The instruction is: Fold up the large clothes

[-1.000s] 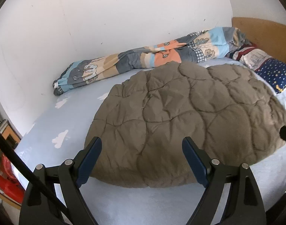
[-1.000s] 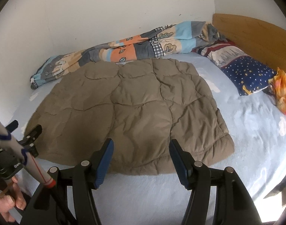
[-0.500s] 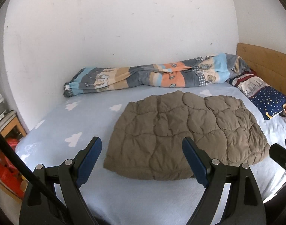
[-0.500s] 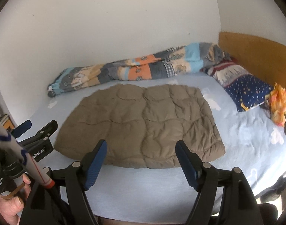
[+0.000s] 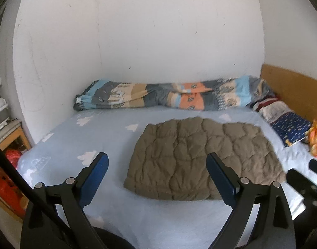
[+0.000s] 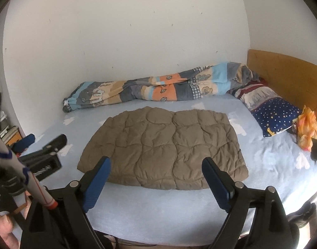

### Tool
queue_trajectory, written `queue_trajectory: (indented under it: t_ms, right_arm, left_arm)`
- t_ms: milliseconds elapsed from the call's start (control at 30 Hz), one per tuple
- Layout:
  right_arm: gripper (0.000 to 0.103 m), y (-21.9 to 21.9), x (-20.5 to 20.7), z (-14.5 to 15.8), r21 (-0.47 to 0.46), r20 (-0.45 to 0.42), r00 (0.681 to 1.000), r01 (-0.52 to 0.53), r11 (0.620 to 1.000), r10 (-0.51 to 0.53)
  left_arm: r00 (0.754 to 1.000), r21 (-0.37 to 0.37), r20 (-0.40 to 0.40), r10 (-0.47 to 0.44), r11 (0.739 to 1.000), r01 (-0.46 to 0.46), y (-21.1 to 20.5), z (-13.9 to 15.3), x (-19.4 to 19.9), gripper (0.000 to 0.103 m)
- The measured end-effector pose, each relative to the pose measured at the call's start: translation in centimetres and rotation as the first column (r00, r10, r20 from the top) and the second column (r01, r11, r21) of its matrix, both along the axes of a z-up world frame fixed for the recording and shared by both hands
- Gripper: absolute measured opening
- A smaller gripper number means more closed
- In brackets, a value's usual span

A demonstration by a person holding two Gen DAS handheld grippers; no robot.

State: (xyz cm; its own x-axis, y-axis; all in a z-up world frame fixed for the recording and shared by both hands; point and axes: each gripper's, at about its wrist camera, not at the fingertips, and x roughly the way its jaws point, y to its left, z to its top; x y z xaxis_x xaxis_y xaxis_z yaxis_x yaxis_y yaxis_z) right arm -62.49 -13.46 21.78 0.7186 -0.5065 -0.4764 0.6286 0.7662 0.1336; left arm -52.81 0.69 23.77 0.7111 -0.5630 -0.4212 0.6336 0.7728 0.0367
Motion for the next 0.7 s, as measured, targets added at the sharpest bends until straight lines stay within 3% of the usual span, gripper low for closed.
queue_trajectory:
  t_ms: [300, 700]
  right_arm:
    - [0.095, -0.2, -0.6, 0.6, -0.017, -0.018, 0.996, 0.084, 0.996, -0.084]
    - [0.098, 1.1, -1.8, 2.5, -0.085, -0.015, 0.993, 0.113, 0.99, -0.115]
  left_arm:
    - [0.996, 0.032, 0.077, 0.032, 0.999, -0.035, 0.2, 1.2, -3.0, 0.096]
    - [0.997, 0.122, 0.065, 0.045, 0.991, -0.053, -0.2, 1.9, -3.9, 0.096]
